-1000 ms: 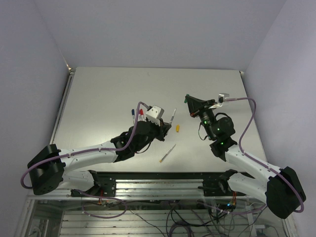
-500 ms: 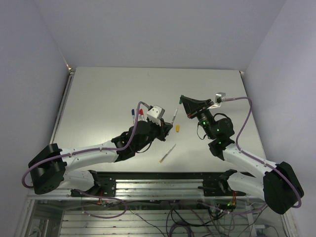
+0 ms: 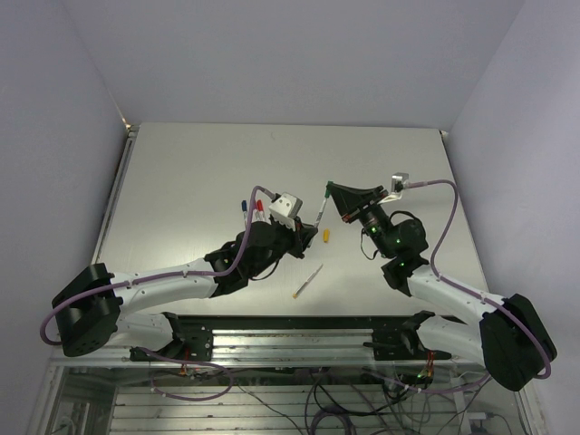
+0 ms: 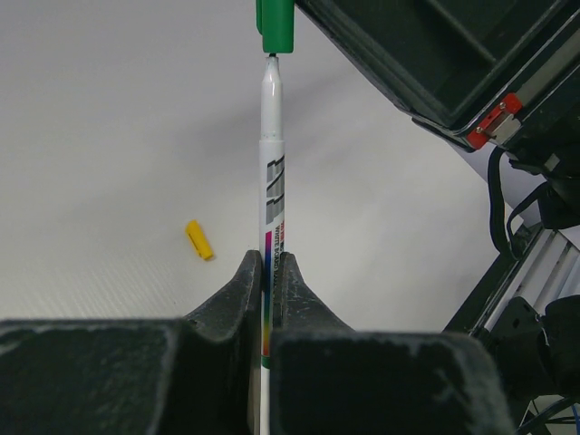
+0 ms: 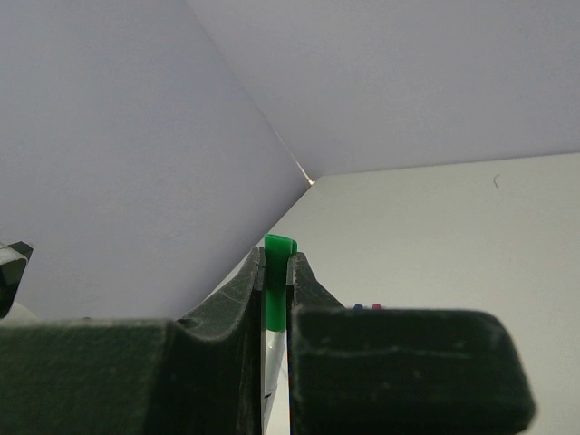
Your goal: Insert the pens into the pen caps
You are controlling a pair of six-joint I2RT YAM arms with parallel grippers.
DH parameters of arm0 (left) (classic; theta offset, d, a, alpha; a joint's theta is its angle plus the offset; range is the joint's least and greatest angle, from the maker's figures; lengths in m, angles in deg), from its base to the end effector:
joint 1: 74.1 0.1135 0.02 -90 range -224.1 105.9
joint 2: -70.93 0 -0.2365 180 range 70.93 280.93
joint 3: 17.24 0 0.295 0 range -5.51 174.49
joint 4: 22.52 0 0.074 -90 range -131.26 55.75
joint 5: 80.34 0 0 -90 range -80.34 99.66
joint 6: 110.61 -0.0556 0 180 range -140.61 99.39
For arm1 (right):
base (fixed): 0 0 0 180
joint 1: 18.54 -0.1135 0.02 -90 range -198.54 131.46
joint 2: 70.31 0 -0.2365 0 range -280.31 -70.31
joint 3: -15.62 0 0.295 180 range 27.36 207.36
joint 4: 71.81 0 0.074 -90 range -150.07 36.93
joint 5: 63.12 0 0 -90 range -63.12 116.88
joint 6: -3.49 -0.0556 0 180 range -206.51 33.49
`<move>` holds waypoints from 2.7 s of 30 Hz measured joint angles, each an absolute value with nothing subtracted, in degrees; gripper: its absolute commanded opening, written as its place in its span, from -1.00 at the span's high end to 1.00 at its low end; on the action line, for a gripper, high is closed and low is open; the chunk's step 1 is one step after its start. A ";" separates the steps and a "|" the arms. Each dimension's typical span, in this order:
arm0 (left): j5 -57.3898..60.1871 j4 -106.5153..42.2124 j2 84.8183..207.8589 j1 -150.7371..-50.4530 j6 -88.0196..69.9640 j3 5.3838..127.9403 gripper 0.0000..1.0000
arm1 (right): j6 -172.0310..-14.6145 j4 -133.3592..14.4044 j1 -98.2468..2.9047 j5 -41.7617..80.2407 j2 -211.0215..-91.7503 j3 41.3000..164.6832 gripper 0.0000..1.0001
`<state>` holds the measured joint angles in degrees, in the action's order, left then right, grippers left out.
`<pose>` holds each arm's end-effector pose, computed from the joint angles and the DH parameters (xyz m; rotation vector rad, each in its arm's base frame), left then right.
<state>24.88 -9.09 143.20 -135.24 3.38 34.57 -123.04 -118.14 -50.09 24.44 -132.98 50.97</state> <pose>0.1822 -0.3004 0.2200 0.3629 1.7317 -0.8781 0.2510 0.1569 0.2304 0.0178 1.3101 1.0510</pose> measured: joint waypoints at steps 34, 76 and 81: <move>24.93 -8.21 143.33 -135.00 3.84 33.74 0.86 | -126.80 -124.02 -49.66 23.44 -136.08 48.46 1.00; 25.12 -3.60 141.59 -134.89 4.30 30.33 0.86 | -125.93 -121.72 -49.68 22.17 -135.08 49.09 1.00; 25.12 -3.62 141.54 -134.89 4.30 30.31 0.86 | -125.23 -121.04 -49.68 22.15 -134.82 49.27 1.00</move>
<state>25.12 -3.62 141.54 -134.89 4.30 30.31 -125.23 -121.04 -49.68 22.15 -134.82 49.27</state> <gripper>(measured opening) 0.100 0.047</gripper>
